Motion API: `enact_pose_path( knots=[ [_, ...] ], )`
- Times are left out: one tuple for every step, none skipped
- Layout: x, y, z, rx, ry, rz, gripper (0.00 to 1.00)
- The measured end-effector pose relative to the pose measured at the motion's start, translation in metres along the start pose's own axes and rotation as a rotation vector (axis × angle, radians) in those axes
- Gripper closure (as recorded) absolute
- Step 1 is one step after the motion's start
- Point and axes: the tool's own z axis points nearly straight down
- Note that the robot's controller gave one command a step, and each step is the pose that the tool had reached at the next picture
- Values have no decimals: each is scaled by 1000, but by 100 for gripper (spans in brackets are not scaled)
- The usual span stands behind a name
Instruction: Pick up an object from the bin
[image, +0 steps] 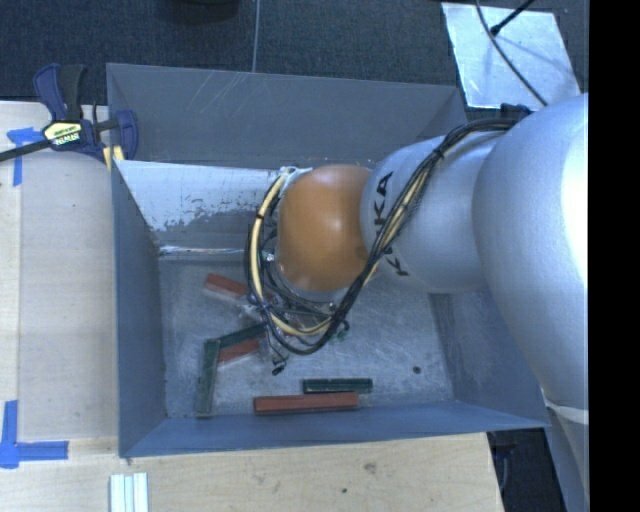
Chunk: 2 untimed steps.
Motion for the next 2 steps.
enact_pose_path(
  knots=[
    [-2,-1,-48,2,-4,4,100],
    [-5,-1,-111,2,-6,8,100]
  ],
)
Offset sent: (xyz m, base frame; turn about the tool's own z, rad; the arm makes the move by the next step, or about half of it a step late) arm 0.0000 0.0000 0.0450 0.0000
